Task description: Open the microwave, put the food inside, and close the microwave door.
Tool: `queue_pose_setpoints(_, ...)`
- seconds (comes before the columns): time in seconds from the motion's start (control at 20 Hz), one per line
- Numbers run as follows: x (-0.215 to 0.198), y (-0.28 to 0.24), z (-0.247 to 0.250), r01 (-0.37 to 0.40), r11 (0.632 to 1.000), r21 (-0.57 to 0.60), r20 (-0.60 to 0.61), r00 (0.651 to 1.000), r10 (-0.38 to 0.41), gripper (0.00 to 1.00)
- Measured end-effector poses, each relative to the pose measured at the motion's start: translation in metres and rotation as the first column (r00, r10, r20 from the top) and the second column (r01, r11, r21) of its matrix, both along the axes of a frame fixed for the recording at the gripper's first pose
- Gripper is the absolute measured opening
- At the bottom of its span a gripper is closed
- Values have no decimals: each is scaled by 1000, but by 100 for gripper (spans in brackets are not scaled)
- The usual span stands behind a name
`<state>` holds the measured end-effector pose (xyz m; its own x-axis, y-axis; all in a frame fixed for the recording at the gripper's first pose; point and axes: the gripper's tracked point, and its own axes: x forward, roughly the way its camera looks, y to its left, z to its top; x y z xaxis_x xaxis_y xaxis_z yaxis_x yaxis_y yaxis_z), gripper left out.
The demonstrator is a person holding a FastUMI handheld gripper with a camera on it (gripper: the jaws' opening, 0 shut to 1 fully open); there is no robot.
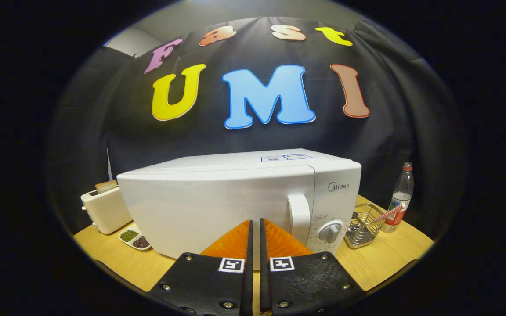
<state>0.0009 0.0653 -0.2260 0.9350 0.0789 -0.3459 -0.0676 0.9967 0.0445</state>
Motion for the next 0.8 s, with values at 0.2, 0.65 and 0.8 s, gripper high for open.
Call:
queue_pose_setpoints(0.2, -25, 21, 36, -50, 997, 57, 36, 998, 48, 7)
queue_pose_setpoints(0.65, 1, 40, 113, -62, 998, -9, 167, 984, 63, 7)
queue_pose_setpoints(0.8, 29, 25, 119, -32, 999, -3, 174, 984, 32, 7)
